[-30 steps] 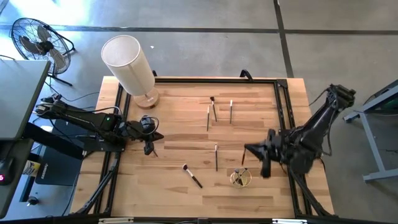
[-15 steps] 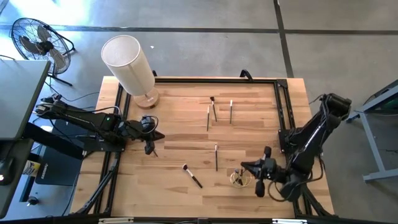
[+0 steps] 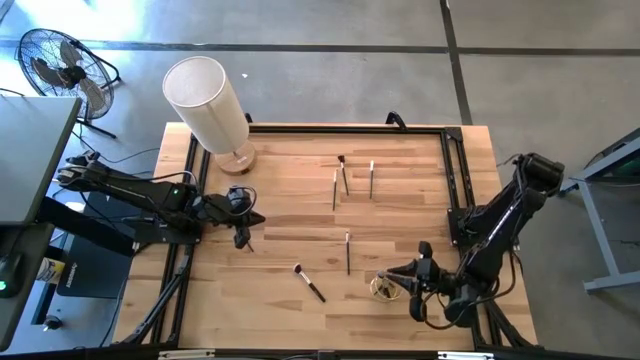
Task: Pick & Place Makeup Brushes
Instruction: Put the eyeshadow brush into the makeup holder
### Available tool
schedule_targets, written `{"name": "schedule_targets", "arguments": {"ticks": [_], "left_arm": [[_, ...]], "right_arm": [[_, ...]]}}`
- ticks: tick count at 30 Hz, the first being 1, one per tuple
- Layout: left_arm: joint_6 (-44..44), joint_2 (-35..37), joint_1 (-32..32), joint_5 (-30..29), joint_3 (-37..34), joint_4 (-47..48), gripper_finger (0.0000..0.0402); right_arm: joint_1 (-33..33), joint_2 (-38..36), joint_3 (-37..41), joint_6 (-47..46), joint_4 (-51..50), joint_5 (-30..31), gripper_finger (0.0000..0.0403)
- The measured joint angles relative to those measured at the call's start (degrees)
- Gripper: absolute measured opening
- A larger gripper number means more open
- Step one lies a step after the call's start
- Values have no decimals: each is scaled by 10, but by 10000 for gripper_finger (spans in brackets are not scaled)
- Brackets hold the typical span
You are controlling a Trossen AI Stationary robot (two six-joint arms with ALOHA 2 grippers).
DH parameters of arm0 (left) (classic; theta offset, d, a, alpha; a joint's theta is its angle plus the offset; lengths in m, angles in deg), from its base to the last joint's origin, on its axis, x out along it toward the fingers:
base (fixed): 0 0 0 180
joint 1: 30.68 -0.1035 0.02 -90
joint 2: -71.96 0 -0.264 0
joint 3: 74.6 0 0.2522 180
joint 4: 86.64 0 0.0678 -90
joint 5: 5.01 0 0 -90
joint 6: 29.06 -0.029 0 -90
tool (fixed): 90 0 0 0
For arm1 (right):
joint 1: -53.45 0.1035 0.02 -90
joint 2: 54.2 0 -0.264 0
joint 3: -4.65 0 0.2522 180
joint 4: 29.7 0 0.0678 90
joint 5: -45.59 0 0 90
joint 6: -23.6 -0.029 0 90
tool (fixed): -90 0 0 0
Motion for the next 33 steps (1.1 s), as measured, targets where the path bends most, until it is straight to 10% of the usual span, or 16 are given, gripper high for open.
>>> {"name": "schedule_targets", "arguments": {"ticks": [12, 23, 33], "left_arm": [[108, 0, 0, -64, 0, -1, 20], [182, 0, 0, -194, 0, 0, 158], [181, 0, 0, -267, 0, -2, 174]], "right_arm": [[-65, -145, 0, -11, -139, -73, 115], [-300, -230, 0, 60, -233, -240, 73], [-544, -222, 0, 34, -369, -384, 66]]}}
